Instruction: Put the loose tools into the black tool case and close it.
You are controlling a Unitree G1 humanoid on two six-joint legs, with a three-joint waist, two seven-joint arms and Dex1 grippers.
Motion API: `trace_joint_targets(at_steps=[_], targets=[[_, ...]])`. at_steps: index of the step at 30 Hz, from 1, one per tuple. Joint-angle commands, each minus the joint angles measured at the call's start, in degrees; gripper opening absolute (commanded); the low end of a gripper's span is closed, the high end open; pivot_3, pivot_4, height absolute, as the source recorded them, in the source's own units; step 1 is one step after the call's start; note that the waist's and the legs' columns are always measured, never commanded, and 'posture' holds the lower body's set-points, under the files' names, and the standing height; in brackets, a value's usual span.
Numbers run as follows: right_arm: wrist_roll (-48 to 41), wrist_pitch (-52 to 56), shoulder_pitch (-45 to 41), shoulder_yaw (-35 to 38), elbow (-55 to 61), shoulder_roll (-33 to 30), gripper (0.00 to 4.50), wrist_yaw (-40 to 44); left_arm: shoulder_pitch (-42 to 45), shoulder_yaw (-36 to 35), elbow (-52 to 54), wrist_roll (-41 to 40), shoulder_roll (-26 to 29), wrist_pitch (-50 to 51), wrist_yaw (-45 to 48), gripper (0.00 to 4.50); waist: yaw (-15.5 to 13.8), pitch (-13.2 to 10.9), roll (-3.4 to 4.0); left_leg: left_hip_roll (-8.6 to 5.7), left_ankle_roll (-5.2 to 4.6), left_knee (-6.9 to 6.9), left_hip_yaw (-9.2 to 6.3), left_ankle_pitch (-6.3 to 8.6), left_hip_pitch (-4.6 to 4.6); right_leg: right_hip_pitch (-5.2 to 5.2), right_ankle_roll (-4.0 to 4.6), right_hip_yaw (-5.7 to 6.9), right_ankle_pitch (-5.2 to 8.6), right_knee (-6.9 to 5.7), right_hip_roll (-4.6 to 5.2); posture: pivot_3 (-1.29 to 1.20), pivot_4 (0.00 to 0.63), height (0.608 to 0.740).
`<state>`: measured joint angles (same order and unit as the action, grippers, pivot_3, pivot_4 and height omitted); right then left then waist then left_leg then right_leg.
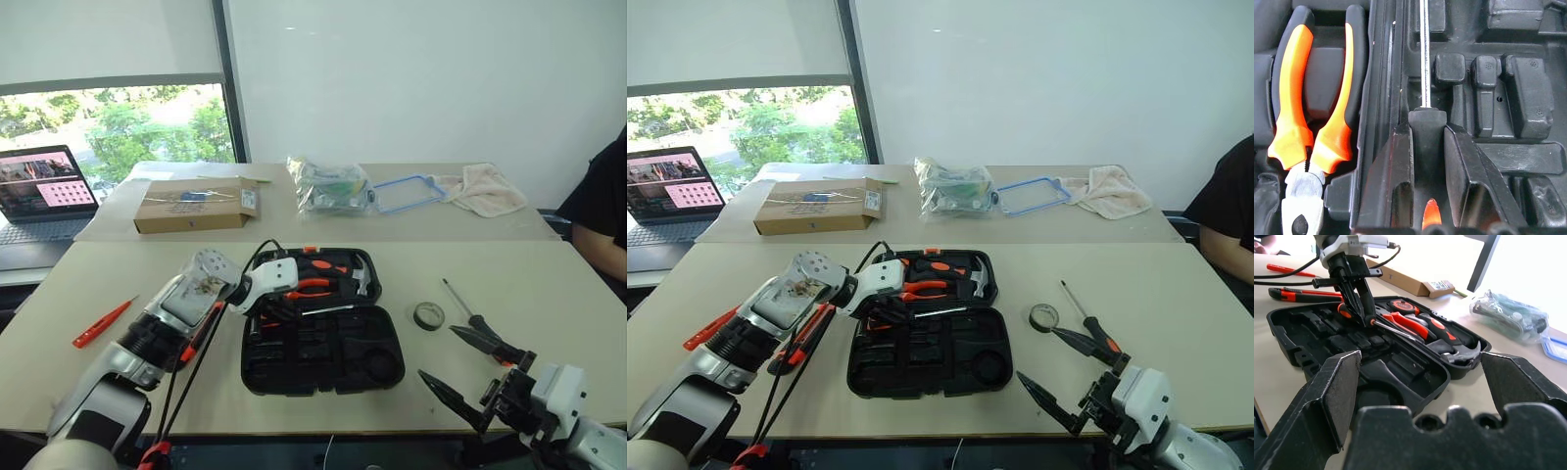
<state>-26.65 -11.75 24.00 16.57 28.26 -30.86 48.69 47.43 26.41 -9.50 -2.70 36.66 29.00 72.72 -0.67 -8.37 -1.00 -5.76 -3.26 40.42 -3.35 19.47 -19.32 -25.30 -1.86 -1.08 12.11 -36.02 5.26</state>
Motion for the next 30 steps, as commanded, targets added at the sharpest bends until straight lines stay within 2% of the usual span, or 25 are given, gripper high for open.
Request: trace_joint_targets(at_steps=[1, 13, 14, 18, 21, 25, 28, 30], targets=[[0.0, -2.4, -0.2, 1.1, 1.1, 0.5, 4.50, -0.2, 0.1, 0.5, 1.6, 1.1, -0.7, 0.7, 0.0, 0.45, 0.0, 0.0, 0.00, 0.00, 0.00, 0.00, 0.00, 0.00, 0.01, 0.01, 0.00, 0.00, 0.00, -0.01, 0.00, 0.00, 0.150, 0.740], [0.9, -2.1, -1.9, -0.2, 0.7, 0.9, 4.50, -0.7, 1.0, 1.8, 1.8, 5.1, -1.1, 1.4, -0.3, 0.45, 0.0, 0.0, 0.01, -0.01, 0.00, 0.03, 0.00, 0.00, 0.02, 0.03, 0.00, 0.00, 0.00, -0.03, -0.01, 0.00, 0.150, 0.740], [0.9, -2.0, -1.9, -0.3, 0.8, 1.0, 4.50, -0.8, 1.0, 1.0, 1.6, 4.9, -1.5, 0.9, -1.1, 1.43, 0.0, 0.0, 0.01, -0.01, 0.00, 0.03, 0.00, 0.00, 0.03, 0.03, 0.00, 0.00, 0.00, -0.03, -0.01, 0.00, 0.150, 0.740], [0.8, -1.5, -2.1, -0.4, 1.1, 0.7, 4.50, -1.0, 2.3, -4.1, 3.6, -0.7, -2.7, 0.6, 0.3, 2.78, -0.1, 0.0, 0.00, -0.01, 0.00, 0.13, 0.00, 0.00, 0.00, 0.05, 0.00, 0.00, 0.00, -0.05, 0.02, 0.00, 0.150, 0.740], [0.7, -1.0, -2.4, -0.4, 1.3, 0.4, 4.50, -1.1, 3.0, -7.6, 5.9, -5.4, -2.2, 2.5, 2.9, 2.78, 0.0, 0.0, 0.01, 0.00, 0.00, 0.26, -0.02, 0.00, -0.03, 0.05, 0.00, 0.02, 0.00, -0.09, 0.01, 0.00, 0.150, 0.740], [0.5, -0.8, -2.4, -0.3, 1.2, 0.3, 4.50, -0.9, 1.8, -11.0, 5.2, -7.7, -0.4, 0.9, 3.8, 2.78, 0.0, 0.0, 0.01, 0.00, 0.00, 0.25, -0.03, 0.00, -0.02, 0.04, 0.00, 0.03, 0.00, -0.10, 0.01, 0.00, 0.150, 0.740], [0.6, -0.8, -2.5, -0.6, 1.0, 0.4, 4.50, -1.0, -1.6, -11.8, 2.4, -7.2, 0.2, -2.7, 2.7, 2.09, 0.2, 0.0, 0.04, 0.00, 0.00, 0.25, -0.03, 0.00, 0.00, 0.04, 0.00, 0.03, 0.00, -0.09, 0.00, 0.00, 0.150, 0.740], [0.9, -0.9, -2.6, -0.8, 0.8, 0.6, 4.50, -1.1, -3.7, -11.7, 0.0, -6.0, -0.4, -4.4, 0.9, 1.25, 0.1, 0.0, 0.06, 0.00, 0.00, 0.24, -0.03, 0.00, 0.01, 0.04, 0.00, 0.03, 0.00, -0.09, 0.00, 0.00, 0.150, 0.740]])
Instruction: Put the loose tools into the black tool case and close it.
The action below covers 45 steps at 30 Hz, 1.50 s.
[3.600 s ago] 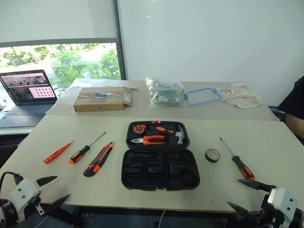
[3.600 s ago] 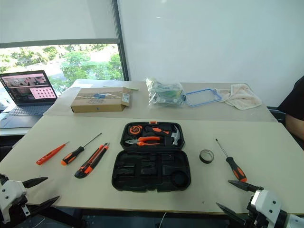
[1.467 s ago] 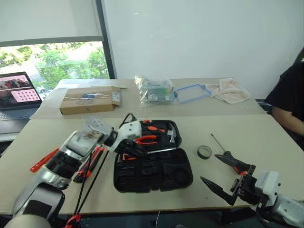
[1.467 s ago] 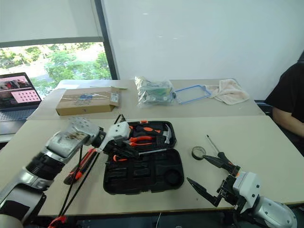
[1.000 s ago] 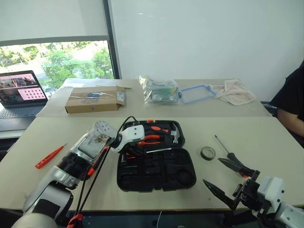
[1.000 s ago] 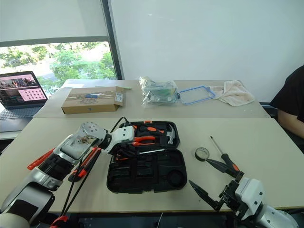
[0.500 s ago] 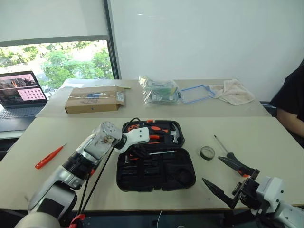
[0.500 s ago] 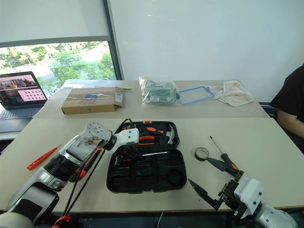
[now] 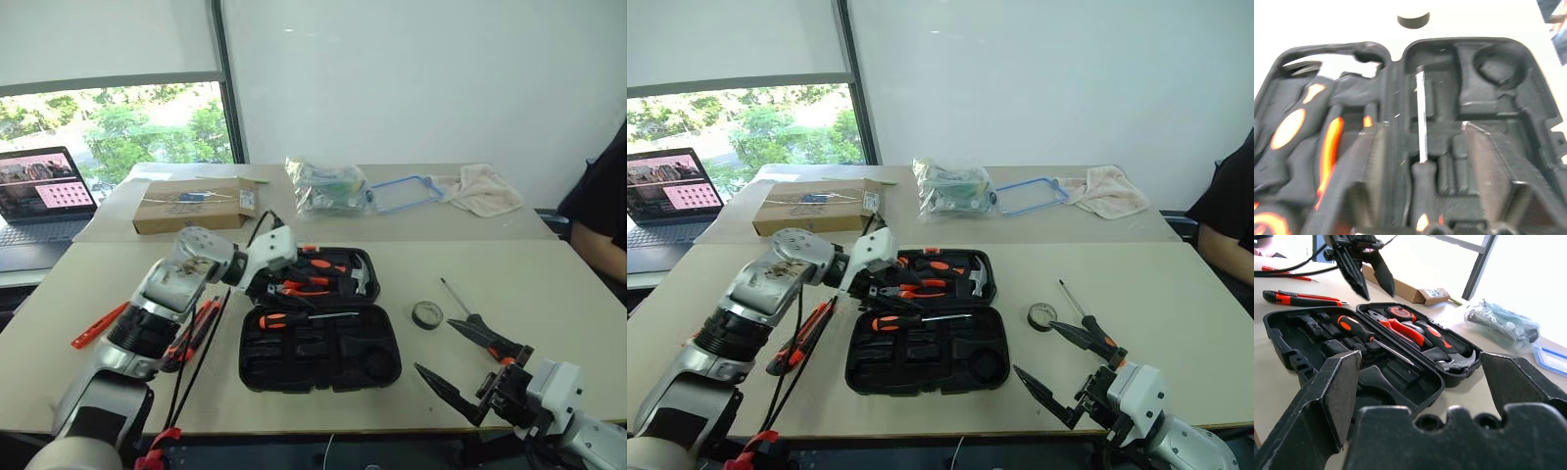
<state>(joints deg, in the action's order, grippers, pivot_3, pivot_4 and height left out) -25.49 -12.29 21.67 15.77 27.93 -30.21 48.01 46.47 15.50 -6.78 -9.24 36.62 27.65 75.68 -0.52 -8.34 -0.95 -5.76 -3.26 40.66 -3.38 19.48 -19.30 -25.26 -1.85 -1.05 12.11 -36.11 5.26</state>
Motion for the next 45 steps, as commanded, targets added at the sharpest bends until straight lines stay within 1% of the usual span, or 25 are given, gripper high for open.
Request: trace_joint_targets(at_steps=[1, 2, 3, 4, 6, 13, 18, 21, 24, 26, 28, 30, 32, 33, 34, 35, 36, 37, 39, 41, 42, 43, 44, 45], targets=[[-0.2, -0.4, -0.4, -0.2, 1.1, 0.0, 4.50, -0.5, -3.7, -0.6, -3.6, 0.8, -0.7, -3.9, -2.6, 0.93, -0.1, 0.0, 0.01, 0.00, 0.00, 0.01, 0.00, 0.00, 0.01, 0.01, 0.00, 0.00, 0.00, -0.01, 0.00, 0.00, 0.150, 0.740], [-0.2, -0.4, -0.5, -0.2, 1.0, 0.0, 4.50, -0.5, -4.4, -0.5, -4.1, 1.0, -1.1, -4.3, -3.2, 0.52, -0.1, 0.0, 0.00, 0.00, 0.00, 0.01, 0.00, 0.00, 0.00, 0.00, 0.00, 0.00, 0.00, -0.01, 0.00, 0.00, 0.150, 0.740], [-0.1, -0.4, -0.5, -0.2, 1.0, 0.0, 4.50, -0.5, -5.1, -0.4, -4.2, 0.8, -1.8, -4.3, -3.4, 0.22, -0.1, 0.0, -0.01, 0.00, 0.00, 0.02, 0.00, 0.00, -0.02, 0.00, 0.00, 0.01, 0.00, 0.00, -0.01, 0.00, 0.150, 0.740], [-0.1, -0.5, -0.6, -0.2, 0.9, -0.1, 4.50, -0.5, -5.6, -0.3, -4.1, 0.6, -2.3, -4.1, -3.7, 0.06, -0.2, 0.0, -0.01, -0.01, 0.00, 0.03, 0.00, 0.00, -0.04, 0.00, 0.00, 0.02, 0.00, 0.01, 0.00, 0.00, 0.150, 0.740], [-0.3, -0.4, -0.7, 0.1, 0.7, -0.3, 4.50, -0.5, -6.3, 0.5, -3.8, 0.9, -2.8, -3.1, -3.6, 0.06, -0.6, 0.0, -0.02, -0.06, -0.03, 0.07, -0.05, 0.01, -0.07, 0.01, -0.03, 0.07, -0.02, 0.01, 0.04, 0.00, 0.150, 0.740], [-0.6, -0.2, -0.7, 0.5, 0.5, -0.9, 4.50, -0.5, -6.3, 2.8, -6.0, 3.8, -4.8, -3.4, -5.7, 0.06, -0.6, 0.0, 0.00, -0.08, -0.05, 0.08, -0.08, 0.03, -0.04, 0.08, -0.06, 0.08, -0.04, 0.03, 0.05, 0.00, 0.150, 0.740], [-0.6, -0.2, -0.3, 0.6, 0.7, -0.9, 4.50, -0.6, -6.0, 7.6, -6.5, 7.8, -4.3, -1.0, -5.2, 0.06, -0.6, 0.0, 0.05, -0.08, -0.06, 0.09, -0.08, 0.03, 0.03, 0.19, -0.07, 0.08, -0.04, 0.04, 0.07, 0.00, 0.150, 0.740], [-0.9, 0.0, 0.8, 1.2, 1.3, -0.9, 4.50, -0.8, -6.1, 10.8, -6.2, 10.5, -3.1, 0.8, -4.6, 0.06, -0.6, 0.2, 0.14, -0.08, -0.06, 0.10, -0.08, 0.03, 0.08, 0.23, -0.08, 0.07, -0.04, 0.03, 0.06, 0.00, 0.150, 0.740], [-1.6, 0.4, 3.0, 2.8, 1.9, -1.2, 4.50, -0.9, -6.4, 10.7, -5.8, 11.0, -3.2, 1.6, -5.7, 0.06, -0.5, 0.5, 0.32, -0.07, -0.09, 0.08, -0.08, 0.05, 0.15, 0.31, -0.08, 0.05, -0.04, 0.04, 0.06, 0.00, 0.150, 0.740], [-2.4, 1.3, 5.2, 6.0, 2.1, -0.9, 4.50, -2.2, -7.3, 5.6, -5.8, 6.8, -4.8, -0.1, -7.0, 0.06, -0.5, 0.6, 0.38, -0.06, -0.09, 0.08, -0.08, 0.05, 0.19, 0.33, -0.08, 0.04, -0.04, 0.04, 0.06, 0.00, 0.150, 0.740], [-2.9, 2.1, 7.0, 8.4, 2.3, -0.6, 4.50, -3.2, -8.3, 1.3, -5.7, 3.0, -5.8, -4.6, -6.6, 0.06, -0.5, 0.6, 0.44, -0.05, -0.10, 0.08, -0.08, 0.06, 0.21, 0.36, -0.09, 0.00, -0.03, 0.04, 0.08, 0.00, 0.150, 0.740], [-5.1, 2.9, 11.3, 12.1, 2.3, -0.4, 4.50, -2.4, -10.1, -5.7, -5.8, -1.9, -5.4, -10.4, -5.5, 0.06, -0.4, 0.6, 0.42, -0.04, -0.10, 0.08, -0.08, 0.05, 0.17, 0.29, -0.08, 0.00, -0.03, 0.03, 0.08, 0.00, 0.150, 0.740], [-5.7, 2.4, 14.9, 14.9, 1.7, 0.0, 4.50, -1.2, -12.1, -10.2, -6.0, -5.3, -3.7, -13.6, -3.5, 0.56, -0.3, 0.6, 0.40, -0.04, -0.09, 0.08, -0.08, 0.05, 0.02, 0.10, -0.08, -0.01, -0.04, 0.02, 0.07, 0.00, 0.150, 0.740], [-5.7, 1.7, 16.7, 16.4, 0.6, 0.8, 4.50, -1.2, -14.0, -12.9, -6.0, -7.6, -2.4, -15.6, -1.3, 0.70, -0.2, 0.5, 0.38, 0.00, -0.08, 0.03, -0.08, 0.05, 0.01, 0.06, -0.07, 0.00, -0.03, 0.02, 0.05, 0.00, 0.150, 0.740], [-5.7, 1.0, 18.6, 17.8, -0.6, 1.9, 4.50, -1.2, -16.2, -15.6, -6.4, -9.1, -0.9, -18.1, 0.2, 1.00, -0.1, 0.5, 0.34, 0.03, -0.07, 0.00, -0.08, 0.06, 0.01, 0.03, -0.07, 0.01, -0.03, 0.04, 0.02, 0.00, 0.150, 0.740], [-5.8, 0.6, 19.8, 18.7, -1.4, 2.6, 4.50, -1.1, -17.7, -17.4, -6.8, -10.2, 0.1, -20.0, 1.2, 1.38, 0.0, 0.5, 0.34, 0.05, -0.06, -0.05, -0.08, 0.06, 0.00, 0.03, -0.06, 0.02, -0.03, 0.06, 0.01, 0.00, 0.150, 0.740], [-5.8, 0.3, 21.1, 19.5, -2.3, 3.5, 4.50, -0.9, -19.8, -19.3, -7.7, -10.9, 1.6, -23.6, 3.0, 1.86, 0.1, 0.5, 0.34, 0.07, -0.02, -0.16, -0.07, 0.09, 0.06, 0.02, -0.04, 0.01, -0.02, 0.11, 0.02, 0.00, 0.150, 0.740], [-5.5, -0.2, 22.2, 20.0, -3.3, 4.3, 4.50, -0.7, -22.2, -21.0, -8.9, -11.1, 3.1, -27.1, 4.6, 2.13, 0.2, 0.5, 0.35, 0.06, -0.02, -0.25, -0.07, 0.09, 0.09, 0.03, -0.04, 0.01, -0.02, 0.15, 0.04, 0.00, 0.150, 0.740], [-4.2, 0.4, 23.7, 20.8, -4.3, 5.6, 4.50, -1.9, -26.4, -24.7, -11.3, -11.8, 6.0, -30.3, 5.8, 2.85, 0.3, 0.5, 0.39, 0.06, -0.02, -0.36, -0.06, 0.09, 0.14, 0.05, -0.04, 0.00, -0.02, 0.24, 0.04, 0.00, 0.150, 0.740], [-2.5, 4.2, 23.2, 21.1, -3.2, 5.4, 4.50, -5.7, -30.1, -28.2, -12.6, -13.1, 8.7, -30.5, 6.2, 3.65, 0.4, 0.5, 0.40, 0.07, -0.02, -0.47, -0.04, 0.10, 0.22, 0.09, -0.01, -0.01, 0.00, 0.26, 0.04, 0.00, 0.150, 0.740], [-2.6, 7.3, 22.0, 20.8, -2.1, 4.3, 4.50, -7.7, -31.9, -29.8, -12.4, -14.1, 9.7, -30.6, 6.5, 3.89, 0.4, 0.5, 0.38, 0.07, -0.02, -0.49, -0.04, 0.10, 0.22, 0.07, 0.00, -0.01, 0.00, 0.26, 0.04, 0.00, 0.150, 0.740], [-2.9, 10.8, 20.7, 20.5, -1.0, 2.9, 4.50, -9.6, -33.4, -30.9, -12.1, -14.8, 10.3, -30.2, 6.5, 4.25, 0.4, 0.5, 0.34, 0.07, -0.02, -0.50, -0.04, 0.10, 0.21, 0.08, 0.00, 0.00, 0.00, 0.26, 0.04, 0.00, 0.150, 0.740], [-3.7, 14.3, 19.3, 20.1, -0.1, 1.4, 4.50, -10.9, -34.5, -31.8, -11.5, -15.5, 10.5, -29.9, 6.5, 4.38, 0.4, 0.4, 0.31, 0.06, -0.05, -0.49, -0.04, 0.11, 0.21, 0.11, 0.00, 0.01, 0.00, 0.28, 0.06, 0.00, 0.150, 0.740], [-4.9, 18.5, 17.6, 19.8, 0.6, -0.8, 4.50, -12.1, -35.4, -32.6, -10.7, -16.6, 10.4, -29.9, 6.9, 4.38, 0.4, 0.4, 0.32, 0.05, -0.11, -0.46, -0.03, 0.15, 0.22, 0.13, -0.01, 0.02, -0.01, 0.28, 0.10, 0.00, 0.150, 0.740]])
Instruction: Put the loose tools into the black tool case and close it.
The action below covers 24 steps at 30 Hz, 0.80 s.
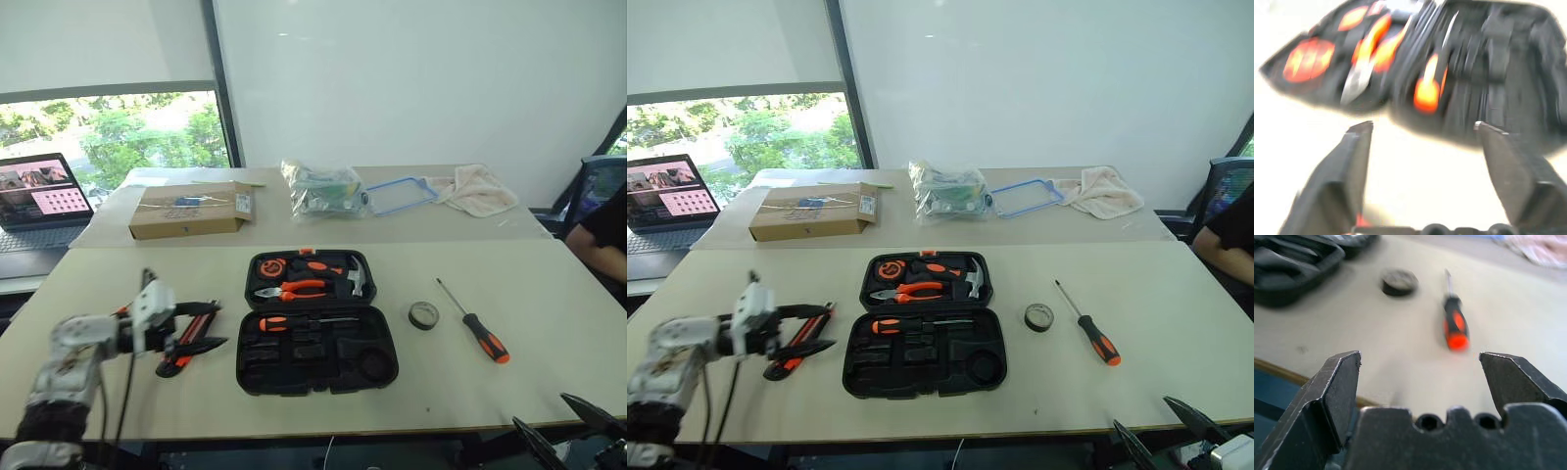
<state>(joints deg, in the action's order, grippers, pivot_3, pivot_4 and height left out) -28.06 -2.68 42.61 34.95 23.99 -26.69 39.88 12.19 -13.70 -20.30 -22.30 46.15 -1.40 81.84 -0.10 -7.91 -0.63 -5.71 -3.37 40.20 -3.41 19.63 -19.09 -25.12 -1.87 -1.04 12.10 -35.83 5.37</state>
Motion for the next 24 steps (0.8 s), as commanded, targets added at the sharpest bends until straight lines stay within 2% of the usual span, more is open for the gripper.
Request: trace_joint_targets(at_steps=[1, 6, 9, 12, 14, 16, 18, 21, 22, 24], targets=[[-2.8, 12.6, -5.3, 0.3, 4.8, -6.5, 4.50, -4.9, -1.7, -3.9, 3.6, -4.2, 0.7, -0.7, 0.7, 4.38, -0.1, 0.0, 0.00, -0.03, -0.03, 0.02, 0.00, 0.02, 0.00, 0.02, -0.03, 0.01, -0.03, 0.01, 0.06, 0.00, 0.150, 0.740], [-2.4, 30.9, -20.6, -4.3, -0.8, -20.8, 4.50, -6.5, -4.9, -4.2, 8.8, -6.1, -0.7, -0.2, -0.2, 4.38, -0.7, 0.0, -0.02, -0.05, -0.03, 0.08, 0.01, 0.02, -0.03, 0.06, -0.03, 0.09, -0.09, 0.03, 0.14, 0.00, 0.150, 0.740], [-2.9, 39.1, -29.2, -7.7, -5.8, -25.0, 4.50, -6.7, -5.5, -3.9, 11.0, -6.7, -1.3, 0.4, -1.2, 4.38, -0.8, 0.0, -0.02, -0.02, -0.03, 0.07, 0.01, 0.01, -0.14, -0.03, -0.01, 0.12, -0.09, 0.04, 0.14, 0.00, 0.150, 0.740], [0.4, 43.8, -38.3, -16.6, -13.7, -28.7, 4.50, -4.1, -7.5, -3.7, 14.6, -7.3, -2.6, 0.5, -2.4, 4.38, -0.5, 0.0, -0.03, 0.10, -0.03, 0.11, 0.01, 0.01, -0.19, -0.05, 0.00, 0.11, -0.09, 0.14, 0.20, 0.00, 0.150, 0.740], [1.0, 46.7, -42.0, -19.9, -17.3, -29.2, 3.99, -3.1, -8.6, -3.7, 16.1, -7.6, -2.9, 0.6, -2.8, 4.50, -0.4, 0.0, -0.03, 0.11, -0.06, 0.08, 0.02, 0.03, -0.22, -0.06, 0.00, 0.15, -0.09, 0.30, 0.24, 0.00, 0.150, 0.740], [3.1, 44.2, -44.8, -22.7, -20.6, -29.4, 3.45, -1.0, -9.4, -3.7, 17.0, -7.8, -3.0, 0.5, -3.1, 4.50, -0.4, 0.0, -0.03, 0.14, -0.07, 0.00, 0.02, 0.04, -0.25, -0.07, 0.00, 0.20, -0.09, 0.44, 0.22, 0.00, 0.150, 0.740], [4.4, 43.1, -47.9, -24.3, -23.4, -28.7, 2.66, -0.2, -9.9, -3.9, 17.4, -8.1, -2.9, 0.3, -3.3, 4.50, -0.3, 0.0, -0.02, 0.15, -0.08, -0.04, 0.03, 0.04, -0.27, -0.10, -0.01, 0.23, -0.10, 0.52, 0.21, 0.00, 0.150, 0.740], [6.3, 41.5, -50.7, -25.7, -26.4, -28.5, 1.73, 0.9, -10.6, -4.0, 17.8, -8.3, -2.7, 0.2, -3.4, 4.50, -0.2, 0.0, -0.02, 0.15, -0.08, -0.02, 0.04, 0.04, -0.26, -0.03, -0.02, 0.25, -0.15, 0.63, 0.13, 0.00, 0.150, 0.740], [6.7, 40.4, -51.1, -25.0, -27.0, -28.5, 1.27, 1.0, -10.8, -4.1, 18.0, -8.4, -2.7, 0.3, -3.5, 4.50, -0.2, 0.0, -0.02, 0.15, -0.08, -0.02, 0.05, 0.04, -0.26, -0.03, -0.02, 0.24, -0.15, 0.63, 0.11, 0.00, 0.150, 0.740], [7.6, 36.5, -51.0, -22.6, -27.5, -28.8, 1.03, 1.2, -11.0, -4.6, 18.3, -9.0, -2.9, -0.2, -3.3, 4.50, -0.4, 0.0, 0.00, 0.15, -0.07, -0.01, 0.05, 0.04, -0.26, -0.03, -0.02, 0.25, -0.16, 0.62, 0.10, 0.00, 0.150, 0.740]])
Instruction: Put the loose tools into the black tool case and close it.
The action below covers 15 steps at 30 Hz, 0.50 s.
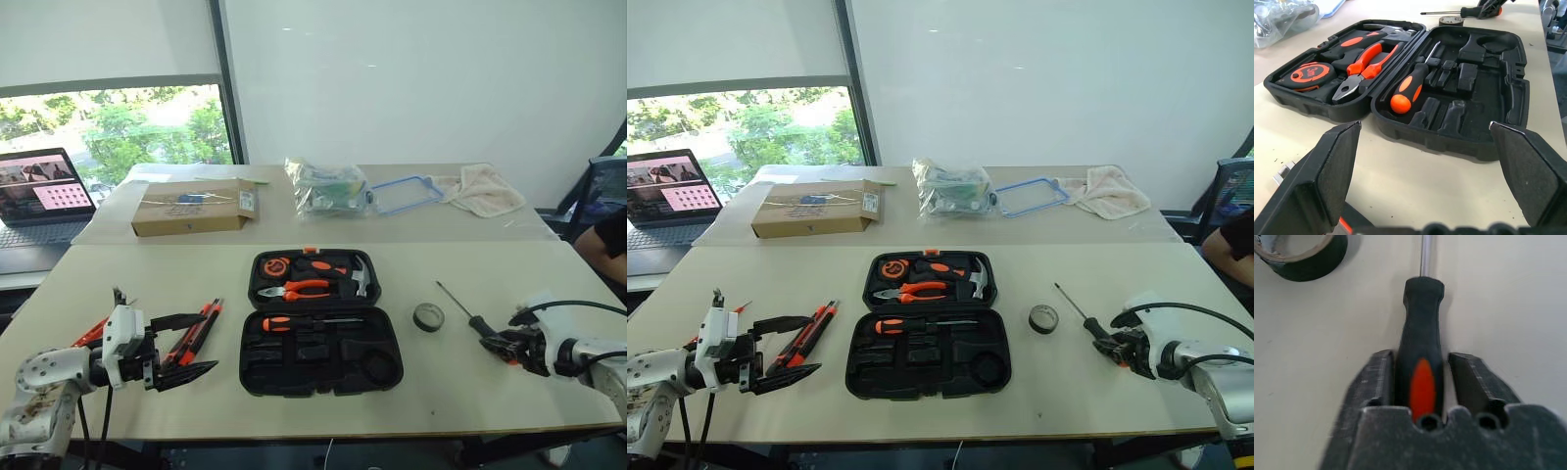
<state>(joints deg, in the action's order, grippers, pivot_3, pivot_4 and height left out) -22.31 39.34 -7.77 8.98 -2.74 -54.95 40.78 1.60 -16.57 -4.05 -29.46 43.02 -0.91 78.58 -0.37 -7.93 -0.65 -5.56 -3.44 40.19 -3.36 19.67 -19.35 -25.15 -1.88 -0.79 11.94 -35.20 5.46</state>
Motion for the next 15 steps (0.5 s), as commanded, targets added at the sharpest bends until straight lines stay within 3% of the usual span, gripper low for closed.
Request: trace_joint_targets(at_steps=[1, 4, 7, 11, 15], targets=[[2.3, -10.6, -0.6, 5.7, 0.0, -0.6, 1.03, 0.8, -0.8, -2.0, 2.4, -2.1, 0.3, -0.6, -0.2, 4.50, -0.1, 0.0, 0.03, 0.00, 0.00, 0.00, 0.00, 0.00, 0.00, -0.01, 0.00, 0.01, 0.00, -0.01, -0.06, 0.00, 0.150, 0.740], [2.5, -20.2, -1.6, 8.2, 2.7, -0.5, 1.03, 3.4, -1.4, -2.5, 3.0, -2.3, 0.4, -0.2, -0.8, 4.50, -0.1, -0.1, 0.18, 0.00, 0.00, -0.02, 0.04, 0.00, -0.03, -0.07, -0.01, -0.01, -0.01, -0.02, -0.09, 0.00, 0.150, 0.740], [-0.6, -23.9, -6.3, 4.0, 9.7, 0.6, 1.03, 10.6, -2.7, -3.1, 3.8, -2.9, 0.6, 0.0, -1.0, 4.50, 1.0, -0.1, 0.23, 0.05, 0.01, -0.05, 0.08, 0.00, 0.01, -0.10, 0.03, -0.01, -0.02, -0.03, -0.16, 0.00, 0.150, 0.740], [-2.2, -20.4, -12.8, -6.9, 17.0, 1.8, 1.03, 19.5, -4.0, -3.7, 4.2, -3.3, 0.6, 0.2, -1.4, 4.50, 1.5, -0.1, 0.22, 0.29, 0.14, -0.04, 0.11, 0.02, 0.04, -0.06, 0.18, 0.00, -0.11, 0.02, -0.16, 0.00, 0.150, 0.740], [5.8, -18.0, -23.1, -22.5, 15.7, 5.9, 1.03, 24.8, -6.5, -3.3, 6.4, -3.6, -0.2, 0.3, -1.8, 4.50, 1.3, -0.1, 0.20, 0.30, 0.14, -0.02, 0.12, 0.03, 0.02, -0.08, 0.19, 0.03, -0.12, 0.06, -0.15, 0.00, 0.150, 0.740]])
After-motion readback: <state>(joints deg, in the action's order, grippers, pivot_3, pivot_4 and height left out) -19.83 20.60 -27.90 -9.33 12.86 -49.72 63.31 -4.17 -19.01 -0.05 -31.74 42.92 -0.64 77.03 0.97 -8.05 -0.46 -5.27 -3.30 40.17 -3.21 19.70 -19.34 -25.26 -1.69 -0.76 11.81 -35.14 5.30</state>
